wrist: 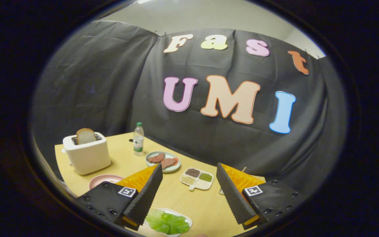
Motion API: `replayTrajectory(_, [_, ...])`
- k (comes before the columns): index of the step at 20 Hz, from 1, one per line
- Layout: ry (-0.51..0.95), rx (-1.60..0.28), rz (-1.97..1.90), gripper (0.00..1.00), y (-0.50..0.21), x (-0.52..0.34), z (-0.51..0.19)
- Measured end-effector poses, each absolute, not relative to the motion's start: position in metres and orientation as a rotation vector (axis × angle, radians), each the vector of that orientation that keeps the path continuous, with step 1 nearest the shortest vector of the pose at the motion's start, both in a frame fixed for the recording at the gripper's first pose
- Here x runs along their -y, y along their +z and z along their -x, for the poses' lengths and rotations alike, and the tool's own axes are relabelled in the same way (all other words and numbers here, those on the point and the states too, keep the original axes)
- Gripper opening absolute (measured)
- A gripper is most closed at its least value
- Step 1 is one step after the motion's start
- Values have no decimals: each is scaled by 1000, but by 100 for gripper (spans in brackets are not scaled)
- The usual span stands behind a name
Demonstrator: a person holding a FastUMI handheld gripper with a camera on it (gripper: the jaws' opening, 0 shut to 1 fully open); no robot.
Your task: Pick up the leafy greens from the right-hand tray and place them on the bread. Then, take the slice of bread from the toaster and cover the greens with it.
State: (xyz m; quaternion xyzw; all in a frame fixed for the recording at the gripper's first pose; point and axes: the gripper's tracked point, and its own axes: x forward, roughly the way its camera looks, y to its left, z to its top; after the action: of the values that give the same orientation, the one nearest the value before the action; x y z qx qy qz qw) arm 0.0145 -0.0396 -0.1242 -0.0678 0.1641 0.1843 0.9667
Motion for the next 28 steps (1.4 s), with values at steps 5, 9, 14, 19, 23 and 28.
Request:
replayTrajectory(5, [488, -487, 165, 100, -184, 38, 1])
replayTrajectory(9, [546, -579, 186, 100, -223, 40, 11])
replayTrajectory(14, [648, -701, 226, 100, -266, 32, 30])
replayTrajectory(19, [743, -825, 271, 100, -311, 25, 53])
replayTrajectory(23, [780, -900, 298, 100, -341, 27, 63])
replayTrajectory(28, [806, -985, 338, 100, -373, 30, 76])
